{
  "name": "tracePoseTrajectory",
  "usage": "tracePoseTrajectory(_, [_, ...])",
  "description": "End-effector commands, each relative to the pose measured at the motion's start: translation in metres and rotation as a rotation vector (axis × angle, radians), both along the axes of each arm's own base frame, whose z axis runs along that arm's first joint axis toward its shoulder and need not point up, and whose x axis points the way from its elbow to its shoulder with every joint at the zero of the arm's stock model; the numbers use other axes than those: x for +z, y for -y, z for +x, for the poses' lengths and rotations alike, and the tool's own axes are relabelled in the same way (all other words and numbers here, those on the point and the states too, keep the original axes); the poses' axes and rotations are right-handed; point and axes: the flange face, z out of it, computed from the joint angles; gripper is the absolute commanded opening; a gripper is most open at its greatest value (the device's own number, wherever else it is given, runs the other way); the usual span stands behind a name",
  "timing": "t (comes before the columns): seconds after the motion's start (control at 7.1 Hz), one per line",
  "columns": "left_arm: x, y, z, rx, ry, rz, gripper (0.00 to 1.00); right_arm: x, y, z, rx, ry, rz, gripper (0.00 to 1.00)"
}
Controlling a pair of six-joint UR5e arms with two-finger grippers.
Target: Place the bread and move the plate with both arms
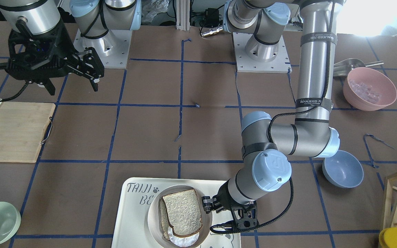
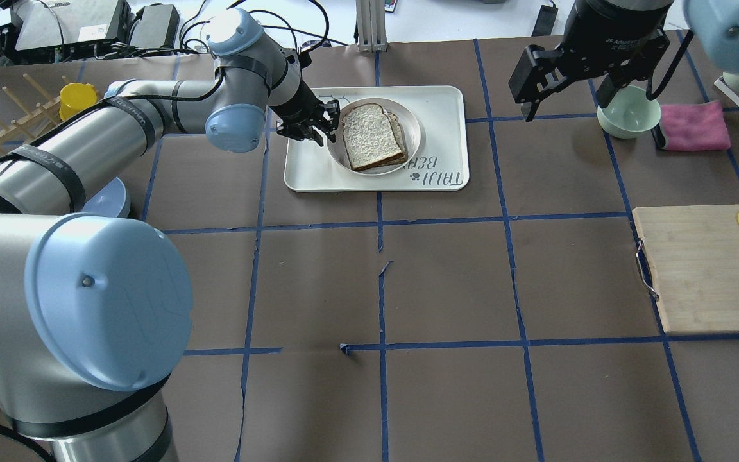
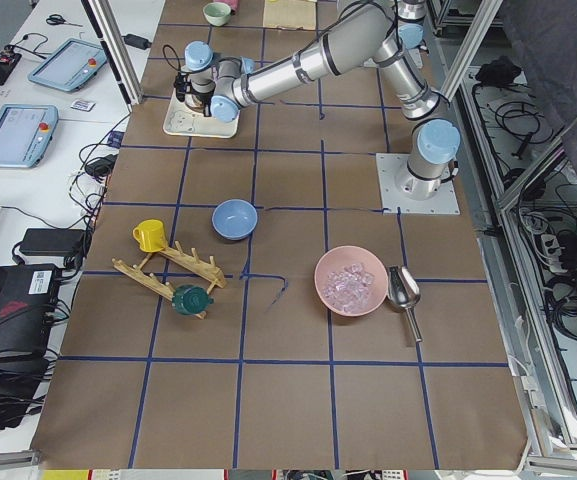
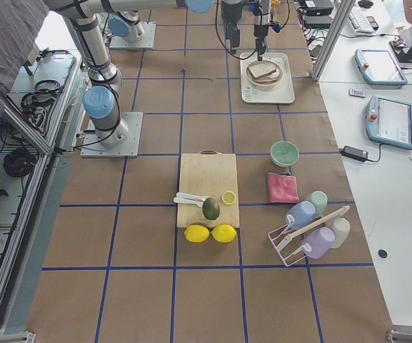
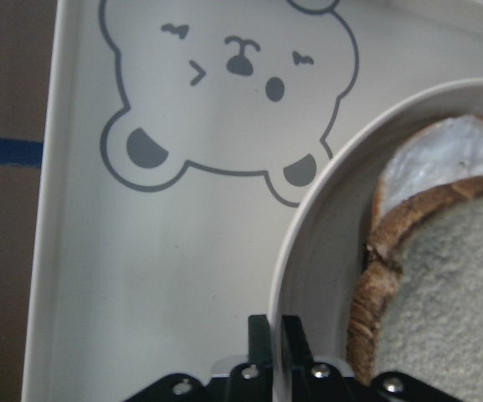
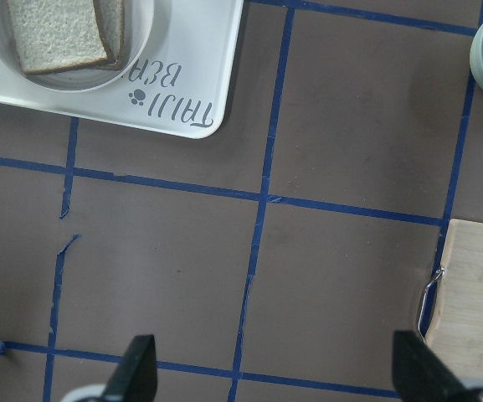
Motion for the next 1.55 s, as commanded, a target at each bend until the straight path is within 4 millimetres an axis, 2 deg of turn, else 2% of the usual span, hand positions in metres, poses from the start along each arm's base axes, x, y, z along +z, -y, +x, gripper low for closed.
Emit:
tracePoseTrajectory(0.0, [0.056,-0.018,0.004,-0.004,0.038,0.026,1.0,-0.001,0.0,0.0,0.0,0.0,0.003,1.0])
tracePoseTrajectory(0.14, [0.108,-0.043,0.012,0.0,0.088,0.058,1.0,0.0,0.0,0.0,0.0,0.0,0.003,1.0])
tracePoseTrajectory(0.42, [0.196,-0.095,0.029,0.019,0.209,0.082,1.0,-0.002,0.0,0.0,0.0,0.0,0.006,1.0])
tracePoseTrajectory(0.56, [0.235,-0.133,0.037,0.016,0.256,0.141,1.0,-0.001,0.0,0.0,0.0,0.0,0.004,1.0])
tracePoseTrajectory(0.7, [0.266,-0.168,0.041,0.01,0.266,0.181,1.0,-0.002,0.0,0.0,-0.001,0.0,0.006,1.0])
tracePoseTrajectory(0.99, [0.3,-0.204,0.046,-0.009,0.274,0.159,1.0,0.005,-0.002,0.001,-0.124,0.01,-0.014,1.0])
tracePoseTrajectory(1.27, [0.292,-0.21,0.049,-0.068,0.271,0.146,1.0,0.005,-0.002,0.001,-0.127,0.01,-0.011,1.0])
tracePoseTrajectory(1.41, [0.296,-0.207,0.055,-0.12,0.27,0.107,1.0,0.005,-0.002,0.001,-0.122,0.01,-0.011,1.0])
